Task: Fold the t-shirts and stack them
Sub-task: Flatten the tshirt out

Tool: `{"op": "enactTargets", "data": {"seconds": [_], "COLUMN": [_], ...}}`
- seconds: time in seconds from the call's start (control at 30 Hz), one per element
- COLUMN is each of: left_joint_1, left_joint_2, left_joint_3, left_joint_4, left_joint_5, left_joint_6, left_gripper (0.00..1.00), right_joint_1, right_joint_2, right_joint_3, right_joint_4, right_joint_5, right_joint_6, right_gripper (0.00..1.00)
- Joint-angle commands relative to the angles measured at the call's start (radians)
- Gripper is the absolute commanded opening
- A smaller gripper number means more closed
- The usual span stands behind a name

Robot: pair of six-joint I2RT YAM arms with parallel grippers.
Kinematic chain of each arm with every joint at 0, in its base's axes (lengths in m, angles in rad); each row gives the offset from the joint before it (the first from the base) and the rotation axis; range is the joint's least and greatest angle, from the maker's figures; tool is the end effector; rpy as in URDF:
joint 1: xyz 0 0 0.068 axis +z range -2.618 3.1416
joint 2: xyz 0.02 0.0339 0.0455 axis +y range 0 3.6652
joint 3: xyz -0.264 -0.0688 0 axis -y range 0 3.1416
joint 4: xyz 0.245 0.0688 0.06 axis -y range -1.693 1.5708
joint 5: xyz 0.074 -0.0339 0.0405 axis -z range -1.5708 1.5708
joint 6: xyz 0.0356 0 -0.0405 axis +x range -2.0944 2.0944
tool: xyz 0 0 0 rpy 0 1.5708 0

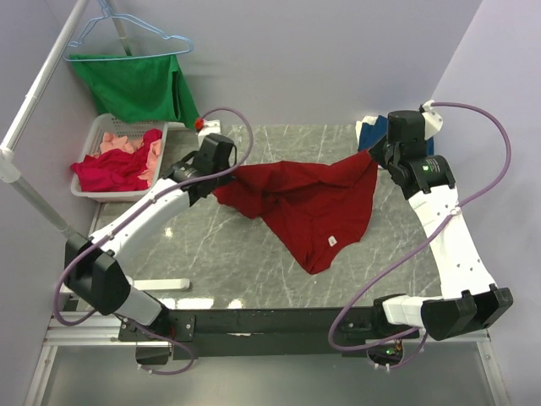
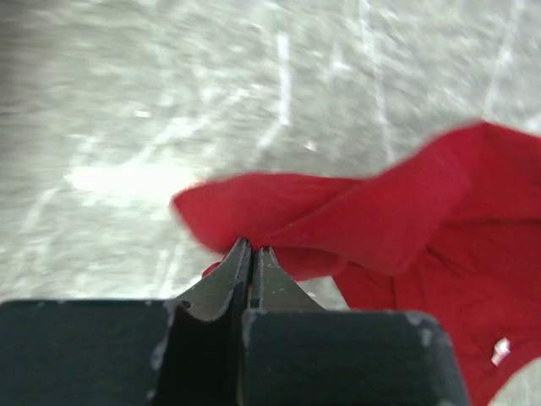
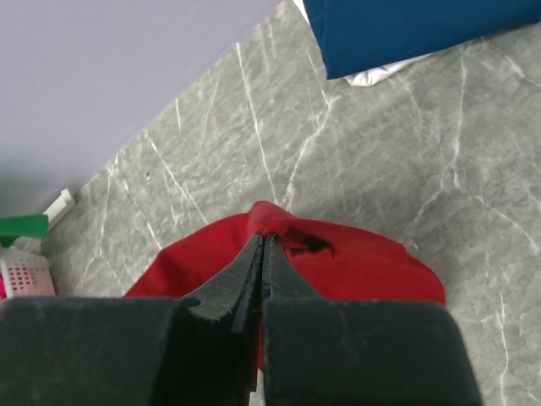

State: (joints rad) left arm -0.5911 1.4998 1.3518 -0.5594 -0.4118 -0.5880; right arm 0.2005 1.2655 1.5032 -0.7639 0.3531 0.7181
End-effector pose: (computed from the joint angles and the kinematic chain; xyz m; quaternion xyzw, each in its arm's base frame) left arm 0.2848 -0.1740 0.3308 -0.0842 0.8892 -0.0734 0.4437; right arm 0.2548 0.0392 0.4274 0.3031 0.8024 0.0813 0.5077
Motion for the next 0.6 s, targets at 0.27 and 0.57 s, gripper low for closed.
{"op": "enactTargets", "data": {"seconds": [0.27,0.57], "left_joint_1": [0.074,0.082], "left_joint_2": [-0.088,-0.300], "left_joint_3": [-0.086,-0.045], "left_joint_4": [-0.086,-0.120], "left_joint_5": [-0.255,-0.280], "left_joint_6": [-0.073,0.010], "left_gripper": [0.01,0.01], "right_joint_1": [-0.019,-0.023], "right_joint_2": [0.002,-0.084], "right_joint_3": [0.002,0.078], "right_joint_4": [-0.008,-0.028], "right_joint_5": [0.087,0.173], "right_joint_6": [0.038,0.014], "right_gripper": [0.00,0.00]}}
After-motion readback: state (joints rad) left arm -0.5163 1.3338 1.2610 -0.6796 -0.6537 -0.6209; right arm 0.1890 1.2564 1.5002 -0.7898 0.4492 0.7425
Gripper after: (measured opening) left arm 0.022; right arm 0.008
